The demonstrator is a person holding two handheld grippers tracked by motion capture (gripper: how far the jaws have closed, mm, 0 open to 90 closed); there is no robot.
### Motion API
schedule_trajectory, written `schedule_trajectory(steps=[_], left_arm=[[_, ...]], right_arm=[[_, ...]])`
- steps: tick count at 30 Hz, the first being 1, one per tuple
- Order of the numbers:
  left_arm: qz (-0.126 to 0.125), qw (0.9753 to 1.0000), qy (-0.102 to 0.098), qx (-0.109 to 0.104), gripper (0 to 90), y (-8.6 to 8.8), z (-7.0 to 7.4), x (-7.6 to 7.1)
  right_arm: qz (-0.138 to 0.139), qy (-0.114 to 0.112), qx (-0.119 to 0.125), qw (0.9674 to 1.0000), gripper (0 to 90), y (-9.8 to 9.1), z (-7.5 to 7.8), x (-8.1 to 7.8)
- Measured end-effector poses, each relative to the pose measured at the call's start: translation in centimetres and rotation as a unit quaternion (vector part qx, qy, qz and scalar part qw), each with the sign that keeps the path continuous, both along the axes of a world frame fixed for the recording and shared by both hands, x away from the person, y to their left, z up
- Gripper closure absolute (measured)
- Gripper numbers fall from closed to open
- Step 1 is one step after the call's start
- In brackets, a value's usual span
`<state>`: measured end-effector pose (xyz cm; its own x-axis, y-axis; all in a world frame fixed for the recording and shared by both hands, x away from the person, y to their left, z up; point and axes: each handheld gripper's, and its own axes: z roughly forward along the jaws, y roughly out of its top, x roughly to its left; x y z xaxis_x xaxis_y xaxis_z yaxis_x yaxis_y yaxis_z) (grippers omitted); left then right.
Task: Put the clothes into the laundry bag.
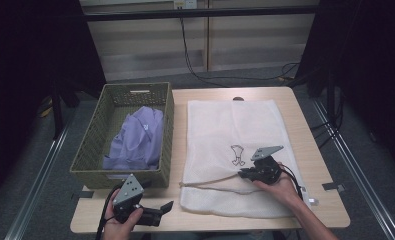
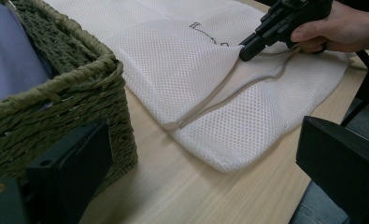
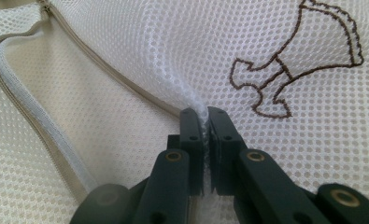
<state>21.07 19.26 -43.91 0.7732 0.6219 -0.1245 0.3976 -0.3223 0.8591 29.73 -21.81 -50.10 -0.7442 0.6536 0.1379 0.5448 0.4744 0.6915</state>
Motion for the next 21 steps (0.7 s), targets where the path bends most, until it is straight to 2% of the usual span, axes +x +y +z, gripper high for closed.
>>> schedule_trajectory(steps=[3, 11, 13, 21], left_arm=[[0.003, 1.0000, 0.000, 0.004, 3.8, 0.1, 0.0, 0.1], [0.004, 1.0000, 0.001, 0.000, 3.8, 0.1, 0.0, 0.1], [0.004, 1.0000, 0.000, -0.002, 3.8, 0.2, 0.0, 0.1], [0.003, 1.0000, -0.001, 0.002, 3.9, 0.1, 0.1, 0.1]], right_arm=[[0.002, 0.000, 0.007, 1.0000, 87.1, -0.1, -0.1, 0.1], [-0.001, 0.000, 0.031, 0.9995, 87.3, -0.4, 0.3, 0.2], [-0.002, -0.003, 0.035, 0.9994, 87.4, -0.5, 0.6, 0.2], [-0.010, -0.021, 0.078, 0.9967, 87.3, -1.1, 2.2, -0.1]])
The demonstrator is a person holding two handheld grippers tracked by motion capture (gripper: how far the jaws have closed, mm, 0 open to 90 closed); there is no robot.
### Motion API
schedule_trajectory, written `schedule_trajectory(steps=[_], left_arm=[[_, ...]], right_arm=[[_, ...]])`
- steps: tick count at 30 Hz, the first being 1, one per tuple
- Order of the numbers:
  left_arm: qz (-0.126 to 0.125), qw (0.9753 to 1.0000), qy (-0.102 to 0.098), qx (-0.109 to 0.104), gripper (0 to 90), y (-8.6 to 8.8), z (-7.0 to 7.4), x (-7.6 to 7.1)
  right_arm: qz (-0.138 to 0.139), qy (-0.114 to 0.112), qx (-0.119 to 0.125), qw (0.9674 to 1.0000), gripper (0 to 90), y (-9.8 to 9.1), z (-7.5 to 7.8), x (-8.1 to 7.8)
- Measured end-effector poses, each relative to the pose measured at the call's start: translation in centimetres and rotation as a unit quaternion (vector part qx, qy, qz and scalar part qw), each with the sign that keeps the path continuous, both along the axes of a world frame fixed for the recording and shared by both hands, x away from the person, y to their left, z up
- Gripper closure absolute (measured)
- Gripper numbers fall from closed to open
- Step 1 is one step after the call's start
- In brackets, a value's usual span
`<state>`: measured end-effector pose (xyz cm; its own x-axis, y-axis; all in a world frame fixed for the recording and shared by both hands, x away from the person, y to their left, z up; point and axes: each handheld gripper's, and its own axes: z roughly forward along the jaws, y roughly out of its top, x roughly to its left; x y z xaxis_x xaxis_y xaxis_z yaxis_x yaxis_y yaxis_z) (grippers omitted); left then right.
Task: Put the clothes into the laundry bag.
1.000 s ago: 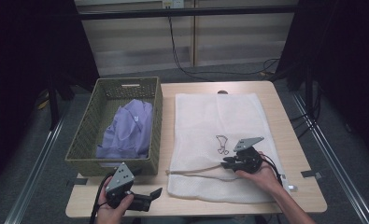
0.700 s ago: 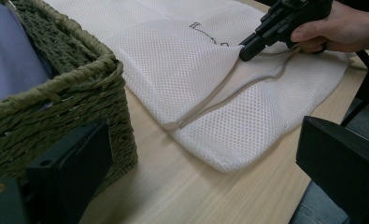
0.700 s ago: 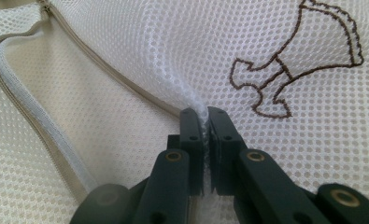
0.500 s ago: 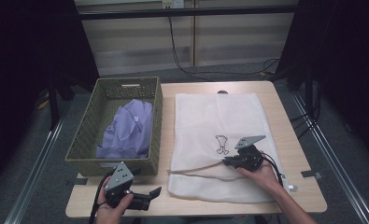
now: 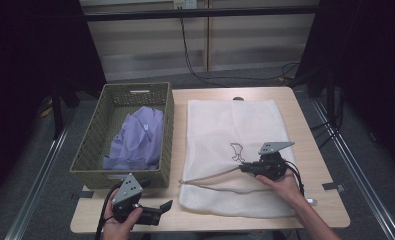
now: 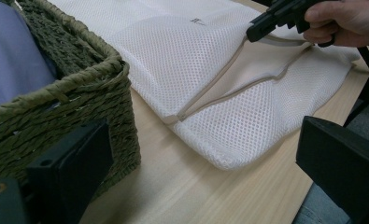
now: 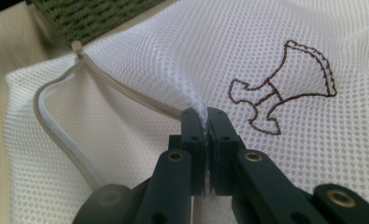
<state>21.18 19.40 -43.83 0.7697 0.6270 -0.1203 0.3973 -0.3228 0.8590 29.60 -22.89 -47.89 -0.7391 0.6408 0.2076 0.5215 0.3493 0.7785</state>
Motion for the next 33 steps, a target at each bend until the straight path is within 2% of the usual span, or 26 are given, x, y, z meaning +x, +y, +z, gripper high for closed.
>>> schedule_trajectory(steps=[10, 23, 33], left_arm=[[-0.001, 1.0000, -0.001, 0.000, 3.9, -0.1, -0.1, 0.1], [-0.001, 1.0000, -0.001, -0.002, 3.9, -0.1, 0.0, 0.2], [-0.003, 1.0000, -0.002, -0.001, 3.9, -0.1, 0.0, 0.2]], right_arm=[[-0.002, -0.017, 0.037, 0.9992, 87.1, -0.3, 1.8, 0.0], [-0.008, -0.036, 0.055, 0.9978, 87.1, -1.0, 3.5, 0.1], [-0.010, -0.050, 0.080, 0.9955, 87.2, -1.0, 4.8, 0.5]])
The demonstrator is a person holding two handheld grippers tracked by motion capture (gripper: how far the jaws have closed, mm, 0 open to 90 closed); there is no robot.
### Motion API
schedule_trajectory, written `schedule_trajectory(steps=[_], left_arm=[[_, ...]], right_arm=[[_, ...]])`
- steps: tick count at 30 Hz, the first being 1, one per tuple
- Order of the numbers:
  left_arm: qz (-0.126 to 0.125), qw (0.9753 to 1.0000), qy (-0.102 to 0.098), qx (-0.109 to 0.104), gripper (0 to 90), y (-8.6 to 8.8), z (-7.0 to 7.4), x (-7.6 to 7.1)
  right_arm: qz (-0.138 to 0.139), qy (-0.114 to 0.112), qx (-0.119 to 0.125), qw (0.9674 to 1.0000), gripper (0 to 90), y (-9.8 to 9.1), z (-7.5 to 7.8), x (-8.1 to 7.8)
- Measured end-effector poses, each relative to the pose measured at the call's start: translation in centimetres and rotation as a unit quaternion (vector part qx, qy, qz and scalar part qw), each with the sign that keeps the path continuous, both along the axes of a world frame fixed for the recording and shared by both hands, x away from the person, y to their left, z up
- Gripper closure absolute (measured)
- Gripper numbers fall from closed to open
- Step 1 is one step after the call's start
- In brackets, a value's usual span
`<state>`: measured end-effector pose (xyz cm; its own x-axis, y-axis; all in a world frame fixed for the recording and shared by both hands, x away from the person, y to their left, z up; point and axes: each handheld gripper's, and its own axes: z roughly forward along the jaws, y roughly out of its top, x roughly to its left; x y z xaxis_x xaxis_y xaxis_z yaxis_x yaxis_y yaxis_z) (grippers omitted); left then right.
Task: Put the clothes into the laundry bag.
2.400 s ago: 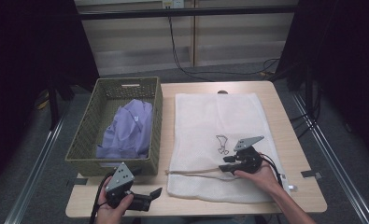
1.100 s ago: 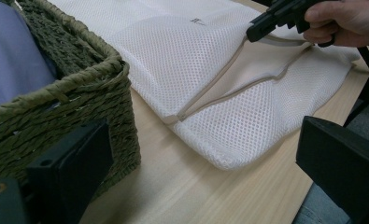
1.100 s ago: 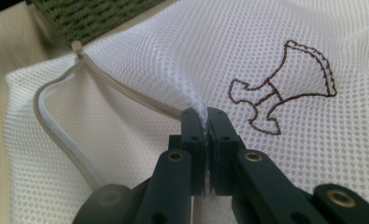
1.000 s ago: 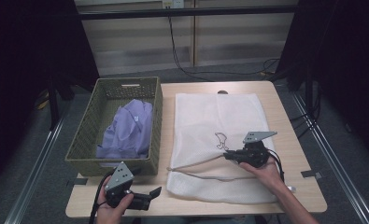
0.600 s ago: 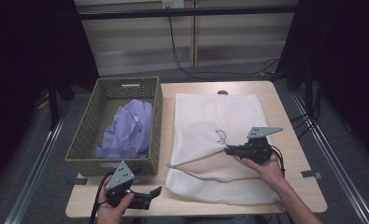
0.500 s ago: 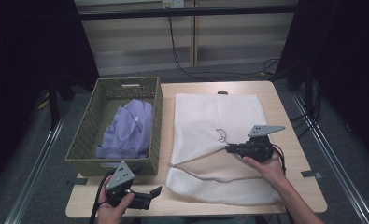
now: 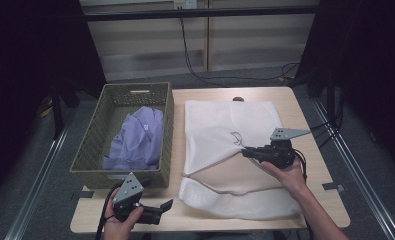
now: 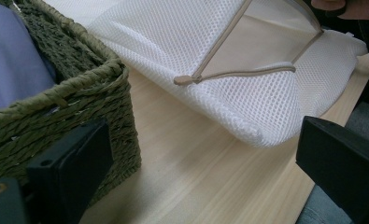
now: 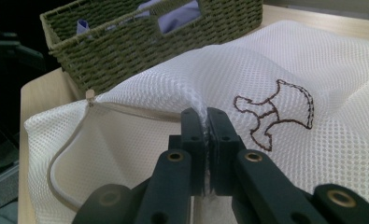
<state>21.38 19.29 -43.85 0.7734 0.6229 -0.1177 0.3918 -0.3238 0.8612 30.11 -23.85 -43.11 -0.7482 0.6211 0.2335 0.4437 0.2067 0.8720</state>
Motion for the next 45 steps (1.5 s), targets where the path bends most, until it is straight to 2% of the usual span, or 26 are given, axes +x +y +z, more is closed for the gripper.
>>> schedule_trajectory(steps=[8, 16, 24, 28, 30, 32, 33, 36, 39, 43, 45], left_arm=[[-0.001, 1.0000, -0.002, -0.004, 4.1, 0.1, 0.1, 0.0], [-0.003, 1.0000, -0.003, -0.006, 4.0, 0.1, 0.1, -0.1], [-0.008, 0.9999, -0.007, -0.006, 3.9, 0.1, 0.4, -0.2], [-0.013, 0.9998, -0.007, -0.012, 3.8, 0.1, 0.6, -0.3], [-0.029, 0.9993, 0.002, -0.025, 3.6, 0.4, 1.2, -0.1], [-0.026, 0.9995, -0.009, -0.014, 3.5, 0.5, 1.9, 0.0], [-0.026, 0.9994, -0.012, -0.020, 3.5, 0.8, 2.4, 0.1], [-0.018, 0.9996, -0.015, -0.016, 3.5, 1.3, 3.0, 0.5], [0.001, 0.9996, -0.021, -0.018, 3.5, 2.9, 4.6, 1.8], [0.026, 0.9993, -0.019, -0.019, 3.5, 4.0, 5.5, 3.4], [0.022, 0.9995, -0.019, -0.012, 4.4, 4.2, 5.6, 3.9]], right_arm=[[0.000, -0.016, 0.018, 0.9997, 87.2, 0.1, 1.1, 0.4], [-0.021, -0.030, 0.041, 0.9985, 87.3, -0.6, 2.1, 0.6], [-0.030, -0.041, 0.045, 0.9977, 87.3, -0.6, 2.8, 1.1], [-0.035, -0.046, 0.049, 0.9971, 87.3, -0.7, 3.1, 1.2], [-0.038, -0.048, 0.052, 0.9967, 87.4, -0.8, 3.2, 1.2], [-0.041, -0.051, 0.056, 0.9963, 87.4, -1.0, 3.2, 1.2], [-0.041, -0.049, 0.059, 0.9962, 87.4, -1.0, 3.1, 1.2], [-0.043, -0.048, 0.058, 0.9962, 87.4, -1.0, 3.0, 1.2], [-0.041, -0.049, 0.052, 0.9966, 87.4, -0.7, 3.0, 1.2], [-0.039, -0.046, 0.049, 0.9969, 87.4, -0.5, 2.8, 1.2], [-0.038, -0.045, 0.048, 0.9971, 87.4, -0.5, 2.8, 1.3]])
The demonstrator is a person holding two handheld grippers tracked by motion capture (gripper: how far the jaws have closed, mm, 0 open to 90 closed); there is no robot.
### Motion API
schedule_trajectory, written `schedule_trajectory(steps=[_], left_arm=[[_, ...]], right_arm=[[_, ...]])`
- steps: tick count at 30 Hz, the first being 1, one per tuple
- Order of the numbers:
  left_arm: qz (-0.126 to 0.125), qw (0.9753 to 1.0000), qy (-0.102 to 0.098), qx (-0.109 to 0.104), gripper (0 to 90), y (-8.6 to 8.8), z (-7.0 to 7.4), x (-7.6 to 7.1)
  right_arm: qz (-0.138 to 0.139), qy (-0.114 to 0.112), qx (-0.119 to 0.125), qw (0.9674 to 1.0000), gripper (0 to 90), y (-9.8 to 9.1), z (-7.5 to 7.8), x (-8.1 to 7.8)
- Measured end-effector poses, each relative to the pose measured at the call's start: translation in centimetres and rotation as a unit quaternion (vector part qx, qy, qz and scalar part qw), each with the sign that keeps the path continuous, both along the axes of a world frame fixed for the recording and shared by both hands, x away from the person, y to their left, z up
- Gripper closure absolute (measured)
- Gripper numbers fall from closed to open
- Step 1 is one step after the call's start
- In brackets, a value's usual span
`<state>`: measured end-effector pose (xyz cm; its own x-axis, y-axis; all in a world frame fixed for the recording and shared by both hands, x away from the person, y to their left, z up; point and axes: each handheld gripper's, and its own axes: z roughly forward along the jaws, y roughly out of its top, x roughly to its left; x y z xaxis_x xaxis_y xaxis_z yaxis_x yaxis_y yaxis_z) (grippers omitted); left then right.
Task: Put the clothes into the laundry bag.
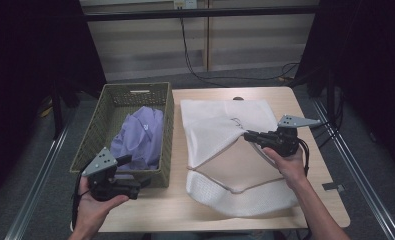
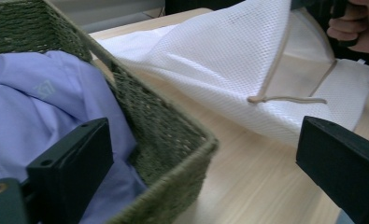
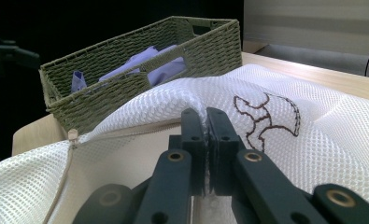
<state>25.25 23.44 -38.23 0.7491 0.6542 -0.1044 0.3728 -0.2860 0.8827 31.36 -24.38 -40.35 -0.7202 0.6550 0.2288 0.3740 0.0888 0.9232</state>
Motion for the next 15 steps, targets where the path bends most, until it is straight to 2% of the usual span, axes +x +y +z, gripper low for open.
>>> schedule_trajectory(steps=[2, 5, 10, 15], left_arm=[[0.001, 1.0000, 0.000, 0.009, 5.0, 0.3, 0.3, 1.2], [0.016, 0.9998, 0.004, 0.007, 5.6, 0.7, 0.4, 2.6], [0.039, 0.9989, 0.008, 0.024, 7.3, 1.6, 0.6, 4.9], [0.055, 0.9977, 0.001, 0.041, 10.6, 2.3, 0.8, 7.1]], right_arm=[[0.000, 0.000, 0.001, 1.0000, 87.4, -0.1, -0.1, 0.0], [-0.001, 0.002, 0.001, 1.0000, 87.3, -0.2, -0.3, 0.0], [-0.001, 0.004, -0.002, 1.0000, 87.3, -0.2, -0.4, 0.0], [-0.001, 0.005, -0.001, 1.0000, 87.4, -0.4, -0.4, 0.0]])
